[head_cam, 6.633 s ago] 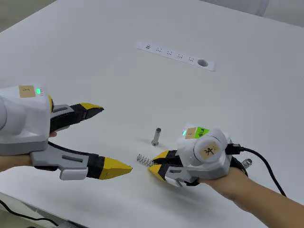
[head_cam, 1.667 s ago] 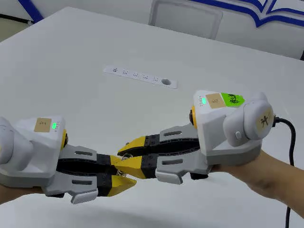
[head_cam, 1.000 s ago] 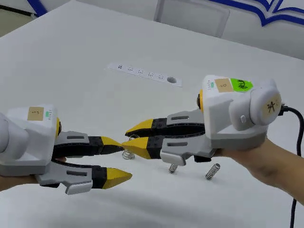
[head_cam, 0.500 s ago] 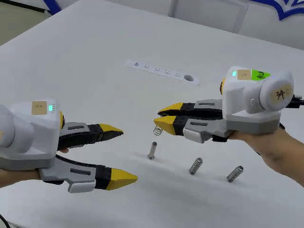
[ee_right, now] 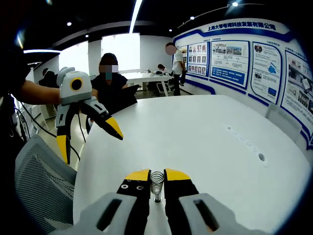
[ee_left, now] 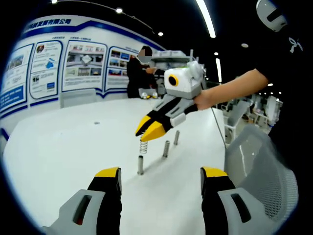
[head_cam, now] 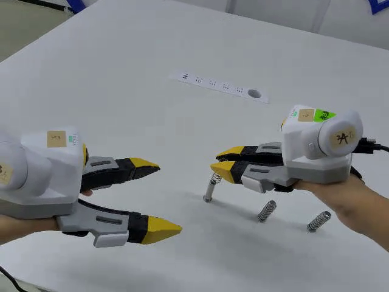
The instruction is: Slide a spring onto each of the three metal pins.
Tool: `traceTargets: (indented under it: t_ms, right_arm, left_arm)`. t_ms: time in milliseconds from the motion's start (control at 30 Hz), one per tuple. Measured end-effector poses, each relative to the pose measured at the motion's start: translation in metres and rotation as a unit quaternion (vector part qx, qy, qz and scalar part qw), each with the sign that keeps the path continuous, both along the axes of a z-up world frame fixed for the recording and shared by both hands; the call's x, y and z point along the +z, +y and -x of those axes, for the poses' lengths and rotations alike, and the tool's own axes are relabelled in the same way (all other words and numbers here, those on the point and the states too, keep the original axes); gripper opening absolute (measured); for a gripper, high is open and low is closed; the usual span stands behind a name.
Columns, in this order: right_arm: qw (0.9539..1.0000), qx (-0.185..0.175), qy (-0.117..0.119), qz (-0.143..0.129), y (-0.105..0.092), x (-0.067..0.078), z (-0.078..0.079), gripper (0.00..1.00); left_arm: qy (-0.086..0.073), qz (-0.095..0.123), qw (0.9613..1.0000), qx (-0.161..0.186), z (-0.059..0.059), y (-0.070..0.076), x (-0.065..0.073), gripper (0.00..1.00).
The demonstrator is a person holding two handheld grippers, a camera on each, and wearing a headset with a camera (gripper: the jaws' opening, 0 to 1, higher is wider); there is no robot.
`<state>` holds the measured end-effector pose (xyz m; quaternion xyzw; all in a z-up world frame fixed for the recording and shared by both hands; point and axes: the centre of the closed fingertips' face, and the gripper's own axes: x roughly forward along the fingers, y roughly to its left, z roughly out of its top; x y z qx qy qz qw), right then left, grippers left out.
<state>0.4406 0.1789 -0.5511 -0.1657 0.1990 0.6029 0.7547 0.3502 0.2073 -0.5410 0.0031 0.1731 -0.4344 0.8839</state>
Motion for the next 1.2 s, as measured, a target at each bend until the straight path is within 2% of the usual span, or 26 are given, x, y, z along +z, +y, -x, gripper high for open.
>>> traceTargets:
  t_ms: [133,433,700,800,933,1200]
  right_arm:
    - [0.9999,-0.005,0.009,-0.005,0.002,-0.003,-0.002,0.11]
    - [0.9999,-0.009,0.011,0.009,0.005,-0.015,-0.006,0.11]
    - [0.9995,-0.009,0.017,0.027,0.008,-0.029,-0.004,0.11]
    - [0.9993,-0.007,0.014,0.034,0.008,-0.035,-0.002,0.11]
    - [0.9988,-0.003,0.006,0.048,0.009,-0.043,-0.001,0.11]
    - [0.9985,-0.002,0.009,0.055,0.008,-0.054,0.0,0.11]
  left_arm:
    - [0.004,0.001,1.0,-0.003,0.001,0.001,-0.002,0.66]
    - [0.01,0.0,0.9999,0.003,0.001,0.01,-0.007,0.66]
    - [0.011,0.004,0.9999,0.005,0.0,0.011,-0.007,0.65]
    - [0.011,0.002,0.9999,0.002,0.001,0.01,-0.009,0.65]
    - [0.019,-0.009,0.9998,-0.001,0.004,0.012,-0.016,0.65]
    - [0.021,0.001,0.9997,0.009,0.004,0.015,-0.014,0.65]
